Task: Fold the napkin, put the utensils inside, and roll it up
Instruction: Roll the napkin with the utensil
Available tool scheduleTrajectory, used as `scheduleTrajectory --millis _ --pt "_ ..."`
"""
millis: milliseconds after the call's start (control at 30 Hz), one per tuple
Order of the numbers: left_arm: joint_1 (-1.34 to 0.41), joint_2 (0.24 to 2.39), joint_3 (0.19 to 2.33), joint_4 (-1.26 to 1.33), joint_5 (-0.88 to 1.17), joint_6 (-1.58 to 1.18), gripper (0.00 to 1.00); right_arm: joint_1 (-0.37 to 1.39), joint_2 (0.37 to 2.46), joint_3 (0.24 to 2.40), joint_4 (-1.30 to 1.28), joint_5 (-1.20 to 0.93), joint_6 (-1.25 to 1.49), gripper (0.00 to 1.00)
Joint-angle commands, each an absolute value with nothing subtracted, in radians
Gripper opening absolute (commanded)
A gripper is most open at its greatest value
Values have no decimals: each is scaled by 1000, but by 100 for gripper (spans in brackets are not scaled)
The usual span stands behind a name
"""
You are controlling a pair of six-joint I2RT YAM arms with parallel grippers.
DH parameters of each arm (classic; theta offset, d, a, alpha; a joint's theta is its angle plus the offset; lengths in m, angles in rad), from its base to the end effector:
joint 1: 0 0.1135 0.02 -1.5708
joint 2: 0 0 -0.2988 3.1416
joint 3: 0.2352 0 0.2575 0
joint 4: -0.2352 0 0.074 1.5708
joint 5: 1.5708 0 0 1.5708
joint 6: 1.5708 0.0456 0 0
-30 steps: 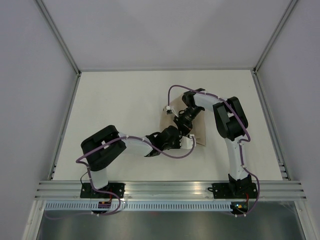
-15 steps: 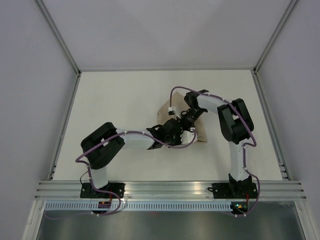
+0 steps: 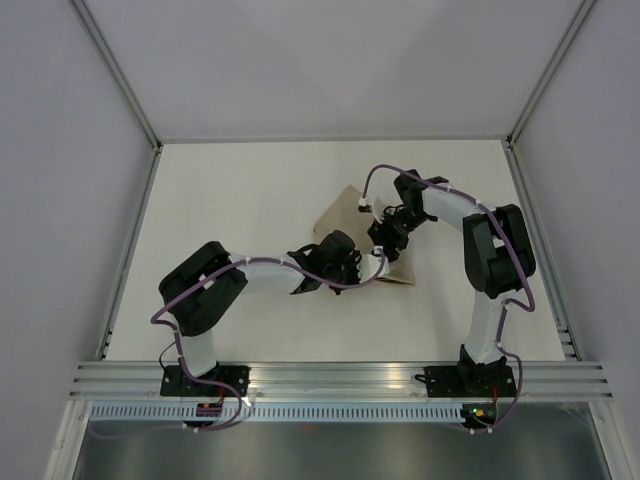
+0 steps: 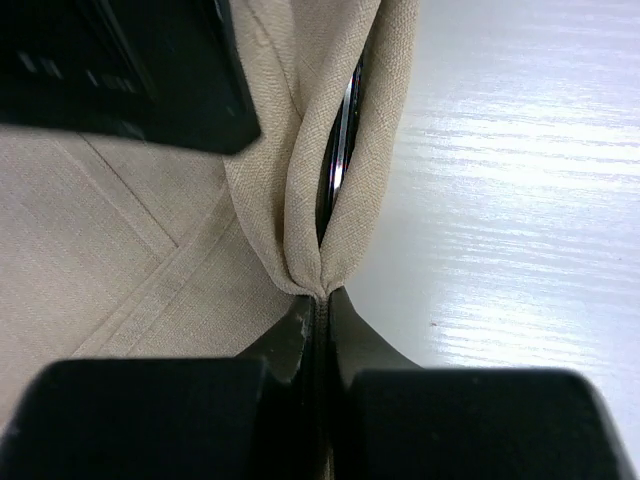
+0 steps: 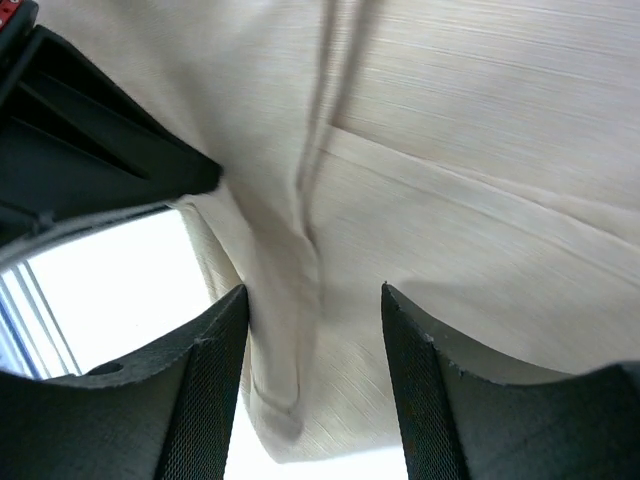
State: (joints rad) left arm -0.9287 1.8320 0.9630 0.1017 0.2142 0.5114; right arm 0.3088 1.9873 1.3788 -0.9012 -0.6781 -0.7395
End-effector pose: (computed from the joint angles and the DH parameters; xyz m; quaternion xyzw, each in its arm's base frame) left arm 0.2258 -0.3181 0.1674 0.6349 0.6604 -0.1768 0.3600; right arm 0.3603 0.1450 0.1835 -0.4806 0.8110 0.3186 0.0992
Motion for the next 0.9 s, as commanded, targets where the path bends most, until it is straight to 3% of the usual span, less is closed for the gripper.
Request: scheduleTrajectory --millis 0,600,867 --pt "-899 1829 928 57 345 423 2 249 1901 1362 -818 -716 -701 62" --pt "-649 2003 1104 -93 879 273 2 176 1530 1017 -497 -716 -807 62" --pt "-569 2134 1184 -146 1086 210 2 256 1344 842 -361 -658 -857 64"
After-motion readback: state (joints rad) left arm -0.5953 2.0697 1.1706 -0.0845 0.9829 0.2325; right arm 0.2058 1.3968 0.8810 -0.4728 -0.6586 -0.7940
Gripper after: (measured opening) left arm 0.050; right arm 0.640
